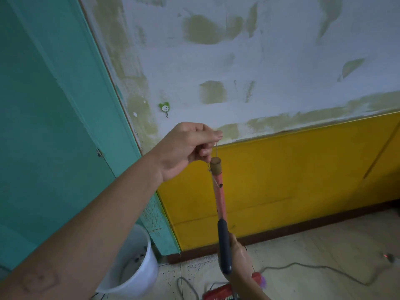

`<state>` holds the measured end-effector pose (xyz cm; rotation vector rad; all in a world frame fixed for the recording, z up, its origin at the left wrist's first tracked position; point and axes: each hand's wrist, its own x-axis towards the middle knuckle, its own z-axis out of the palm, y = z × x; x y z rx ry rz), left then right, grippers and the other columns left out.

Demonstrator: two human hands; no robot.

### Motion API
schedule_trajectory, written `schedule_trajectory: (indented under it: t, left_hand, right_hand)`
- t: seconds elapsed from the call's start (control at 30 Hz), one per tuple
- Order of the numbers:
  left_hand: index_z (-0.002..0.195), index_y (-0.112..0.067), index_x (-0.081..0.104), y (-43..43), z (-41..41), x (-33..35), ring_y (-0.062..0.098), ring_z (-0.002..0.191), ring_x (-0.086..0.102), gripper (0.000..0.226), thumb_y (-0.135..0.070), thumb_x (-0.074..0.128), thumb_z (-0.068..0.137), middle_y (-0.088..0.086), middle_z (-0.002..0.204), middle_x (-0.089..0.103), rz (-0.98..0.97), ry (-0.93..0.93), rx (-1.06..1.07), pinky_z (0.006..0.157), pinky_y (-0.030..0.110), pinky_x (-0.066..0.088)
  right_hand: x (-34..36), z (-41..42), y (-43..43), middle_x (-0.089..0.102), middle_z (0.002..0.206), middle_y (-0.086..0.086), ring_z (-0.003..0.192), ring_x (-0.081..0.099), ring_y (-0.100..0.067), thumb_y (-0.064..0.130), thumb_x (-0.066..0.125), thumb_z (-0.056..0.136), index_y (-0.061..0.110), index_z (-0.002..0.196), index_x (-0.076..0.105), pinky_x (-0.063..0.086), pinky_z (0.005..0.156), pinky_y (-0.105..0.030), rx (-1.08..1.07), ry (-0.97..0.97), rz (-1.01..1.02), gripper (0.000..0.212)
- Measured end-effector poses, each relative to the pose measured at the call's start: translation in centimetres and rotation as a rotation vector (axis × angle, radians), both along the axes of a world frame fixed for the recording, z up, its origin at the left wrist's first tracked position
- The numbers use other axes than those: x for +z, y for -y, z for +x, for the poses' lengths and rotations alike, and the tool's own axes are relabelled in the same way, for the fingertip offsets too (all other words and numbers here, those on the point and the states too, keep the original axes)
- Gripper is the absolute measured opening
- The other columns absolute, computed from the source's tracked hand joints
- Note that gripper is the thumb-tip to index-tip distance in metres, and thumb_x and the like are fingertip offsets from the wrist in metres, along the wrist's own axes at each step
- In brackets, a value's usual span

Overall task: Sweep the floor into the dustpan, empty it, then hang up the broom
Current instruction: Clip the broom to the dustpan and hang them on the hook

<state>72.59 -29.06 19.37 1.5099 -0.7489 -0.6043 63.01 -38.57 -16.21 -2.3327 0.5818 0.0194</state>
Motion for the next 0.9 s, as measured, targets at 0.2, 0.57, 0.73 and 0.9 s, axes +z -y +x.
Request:
schedule_trajectory:
  t: [0.2,0.57,0.73,0.9]
  left_hand:
    - [0.084,-0.001,0.058,0.6,-0.3,-1.4,0.015,0.054,0.043,0.017,-0.014,0.069,0.083,0.003,0.059,0.044,0.130,0.082,-0.029,0.062,0.030,0.049]
    - [0.079,-0.003,0.061,0.2,2.0,-1.4,0.019,0.056,0.054,0.011,-0.008,0.069,0.084,0.008,0.060,0.053,0.090,0.005,0.246,0.066,0.032,0.057]
    - [0.075,0.001,0.060,-0.8,3.5,-1.5,0.021,0.055,0.054,0.015,-0.007,0.065,0.087,0.009,0.060,0.054,0.051,-0.060,0.350,0.079,0.044,0.054]
    - [0.084,0.003,0.063,-1.6,5.5,-1.2,0.020,0.053,0.055,0.009,-0.006,0.064,0.087,0.009,0.061,0.053,0.033,-0.102,0.415,0.078,0.043,0.053]
  right_hand:
    - [3.1,-0.2,0.9,0.060,0.103,0.005,0.087,0.062,-0.010,0.034,0.061,0.088,0.029,0.128,0.043,0.055,0.077,-0.024,0.058,-0.094,0.094,0.045]
    - [8.9,2.8,3.4,0.058,0.120,0.002,0.092,0.061,-0.011,0.026,0.051,0.096,0.027,0.142,0.040,0.055,0.074,-0.027,0.100,0.024,0.110,0.048]
    - [16.8,5.8,4.4,0.066,0.097,0.007,0.079,0.064,-0.012,0.029,0.049,0.098,0.023,0.125,0.058,0.052,0.067,-0.029,0.078,0.315,0.313,0.029]
    - [25.3,9.5,3.8,0.068,0.108,0.005,0.100,0.064,-0.012,0.030,0.048,0.099,0.024,0.117,0.063,0.054,0.088,-0.037,0.241,0.489,0.575,0.024]
